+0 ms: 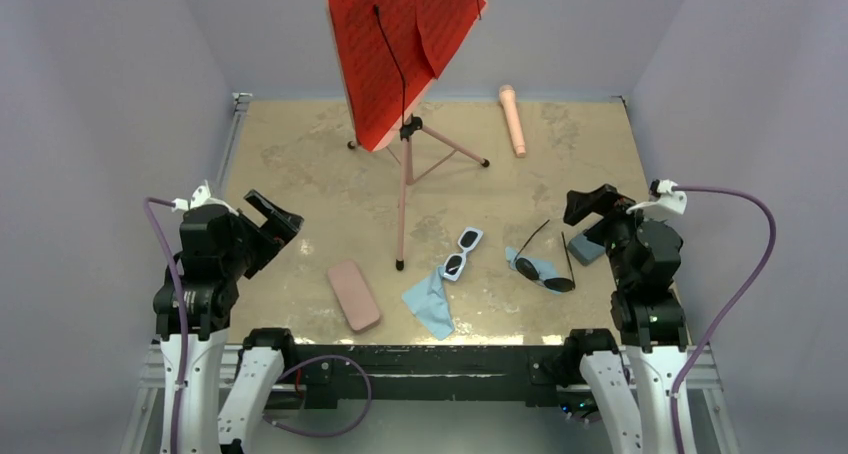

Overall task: Organize the sunglasses
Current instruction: Pick up the sunglasses case from the center of the board.

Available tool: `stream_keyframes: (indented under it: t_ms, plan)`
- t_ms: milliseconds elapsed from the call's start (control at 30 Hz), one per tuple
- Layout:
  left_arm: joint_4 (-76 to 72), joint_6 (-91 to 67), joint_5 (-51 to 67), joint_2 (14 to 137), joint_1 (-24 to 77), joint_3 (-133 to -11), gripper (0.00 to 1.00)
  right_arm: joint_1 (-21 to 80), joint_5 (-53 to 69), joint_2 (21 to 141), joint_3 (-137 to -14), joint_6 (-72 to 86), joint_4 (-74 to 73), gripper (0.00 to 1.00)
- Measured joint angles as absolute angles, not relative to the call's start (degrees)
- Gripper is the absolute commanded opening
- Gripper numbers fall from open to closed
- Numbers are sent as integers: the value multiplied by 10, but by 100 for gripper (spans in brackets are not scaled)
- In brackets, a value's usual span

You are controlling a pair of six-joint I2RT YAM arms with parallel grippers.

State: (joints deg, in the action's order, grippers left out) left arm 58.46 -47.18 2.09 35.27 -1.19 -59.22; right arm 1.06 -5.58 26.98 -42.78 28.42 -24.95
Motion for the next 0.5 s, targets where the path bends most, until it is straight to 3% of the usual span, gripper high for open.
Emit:
stream_keyframes:
  t_ms: [500]
  plan:
    - [556,-494,64,348,-12,-469,100,11,134,268,-410,281,-265,99]
